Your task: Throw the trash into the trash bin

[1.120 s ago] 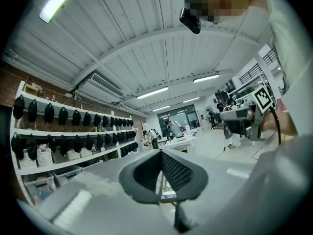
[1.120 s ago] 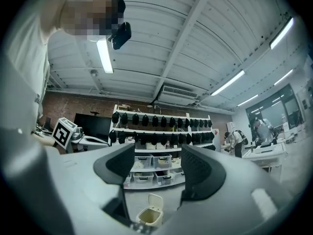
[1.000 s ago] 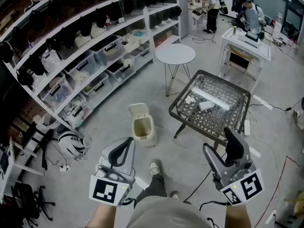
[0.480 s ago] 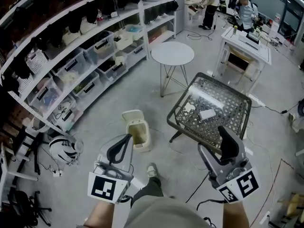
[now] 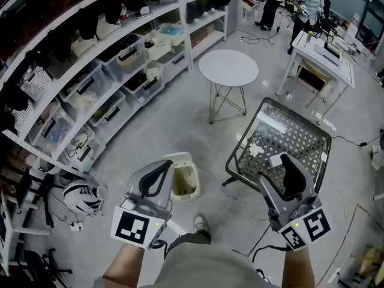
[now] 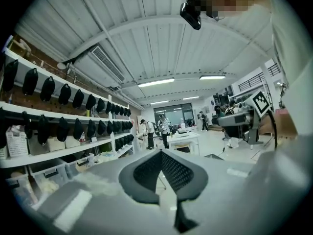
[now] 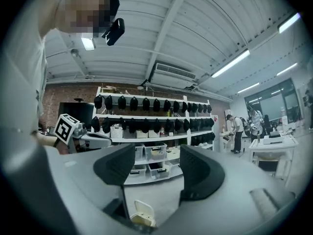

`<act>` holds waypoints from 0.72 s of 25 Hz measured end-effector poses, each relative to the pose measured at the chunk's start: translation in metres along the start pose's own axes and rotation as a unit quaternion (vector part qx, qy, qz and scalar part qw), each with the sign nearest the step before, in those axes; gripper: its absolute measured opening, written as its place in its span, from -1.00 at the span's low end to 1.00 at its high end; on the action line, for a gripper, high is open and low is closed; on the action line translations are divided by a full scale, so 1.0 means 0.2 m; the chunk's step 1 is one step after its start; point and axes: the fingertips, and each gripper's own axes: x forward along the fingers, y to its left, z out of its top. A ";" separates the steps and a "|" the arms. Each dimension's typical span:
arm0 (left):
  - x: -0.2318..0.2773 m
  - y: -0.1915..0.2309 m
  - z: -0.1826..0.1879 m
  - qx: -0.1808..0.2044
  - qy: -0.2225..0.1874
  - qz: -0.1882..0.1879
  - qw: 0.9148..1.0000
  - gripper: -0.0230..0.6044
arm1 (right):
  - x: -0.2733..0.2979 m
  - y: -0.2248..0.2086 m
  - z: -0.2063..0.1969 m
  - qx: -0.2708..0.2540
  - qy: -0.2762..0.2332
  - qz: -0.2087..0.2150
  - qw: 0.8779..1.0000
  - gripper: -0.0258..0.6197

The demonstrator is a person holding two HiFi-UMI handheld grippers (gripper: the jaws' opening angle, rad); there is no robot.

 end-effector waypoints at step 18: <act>0.32 0.27 -0.08 -0.028 0.016 -0.006 0.999 -0.92 | 0.38 -0.25 -0.06 0.003 0.015 -0.027 1.000 -0.02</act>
